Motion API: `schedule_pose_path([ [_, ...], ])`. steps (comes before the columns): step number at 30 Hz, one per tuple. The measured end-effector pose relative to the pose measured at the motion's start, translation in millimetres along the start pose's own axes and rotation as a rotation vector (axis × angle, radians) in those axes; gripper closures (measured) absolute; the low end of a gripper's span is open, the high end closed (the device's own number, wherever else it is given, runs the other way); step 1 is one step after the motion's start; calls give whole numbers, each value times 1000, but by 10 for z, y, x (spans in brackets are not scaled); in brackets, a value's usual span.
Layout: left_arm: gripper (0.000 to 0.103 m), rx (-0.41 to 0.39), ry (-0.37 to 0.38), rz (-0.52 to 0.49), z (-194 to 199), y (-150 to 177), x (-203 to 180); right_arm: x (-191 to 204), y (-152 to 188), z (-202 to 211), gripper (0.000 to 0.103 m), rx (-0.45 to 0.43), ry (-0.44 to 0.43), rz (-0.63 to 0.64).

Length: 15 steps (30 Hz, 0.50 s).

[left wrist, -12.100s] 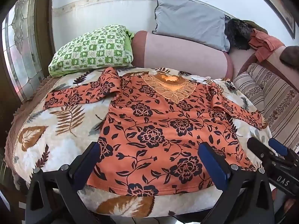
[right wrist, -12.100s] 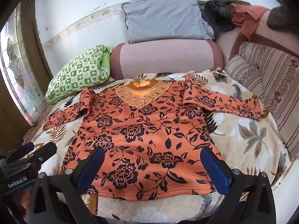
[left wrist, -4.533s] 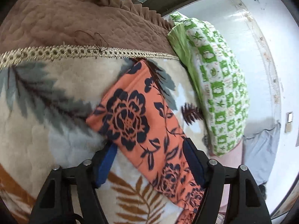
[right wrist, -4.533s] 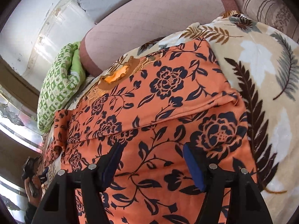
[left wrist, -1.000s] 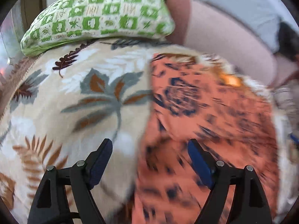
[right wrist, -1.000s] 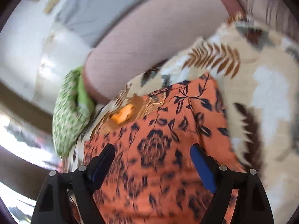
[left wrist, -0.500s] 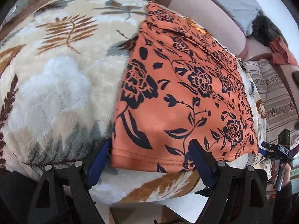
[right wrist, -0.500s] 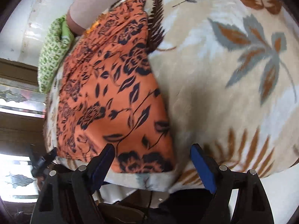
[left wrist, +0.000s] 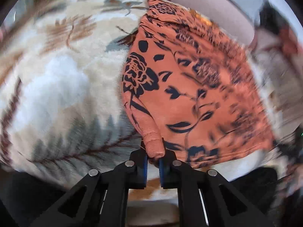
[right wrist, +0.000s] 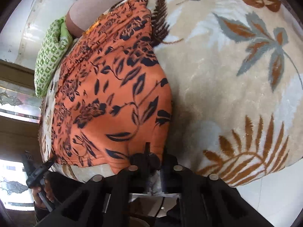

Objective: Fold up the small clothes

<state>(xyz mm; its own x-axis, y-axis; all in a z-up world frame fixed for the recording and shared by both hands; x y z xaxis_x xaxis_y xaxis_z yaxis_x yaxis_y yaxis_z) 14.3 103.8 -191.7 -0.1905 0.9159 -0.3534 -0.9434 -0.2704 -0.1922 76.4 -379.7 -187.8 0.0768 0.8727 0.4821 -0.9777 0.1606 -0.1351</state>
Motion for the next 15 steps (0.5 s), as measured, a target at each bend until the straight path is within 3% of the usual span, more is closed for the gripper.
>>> schedule_pose_path([
  [3,94,-77,101,43,421,-16,19,116,44,495,96,-110,-55,-4],
  [6,94,-152,122,34,802,54,33,137,176,747,96,-126,-42,17],
  [8,90,-91,120,69,671,73,154,-23,223,554,95,-68,-20,-11],
  [11,85,33,-29,76,102,43,344,-289,200,92,90,7,-43,-94],
  [12,85,51,-42,90,-2,43,402,-321,191,1,90,25,-46,-112],
  [14,81,13,4,126,70,48,435,-271,178,11,89,1,-89,-96],
  [15,70,-30,32,124,185,39,416,-232,178,72,88,-14,-91,-79],
])
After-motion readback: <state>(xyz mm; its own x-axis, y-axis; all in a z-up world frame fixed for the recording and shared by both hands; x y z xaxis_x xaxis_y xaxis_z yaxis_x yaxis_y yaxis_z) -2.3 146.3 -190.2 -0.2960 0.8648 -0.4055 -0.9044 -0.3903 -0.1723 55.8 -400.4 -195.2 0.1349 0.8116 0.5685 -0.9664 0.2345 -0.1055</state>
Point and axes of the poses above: each gripper's, at about its wrist camera, not at the fingertips, and z roughly against the way its jaws point, x to its left, y to its underside, the point moved 2 cm from there along -z, roughly the way its jaws point, and after that the axes turned 6 degrees about x, right-handed, at the moved point
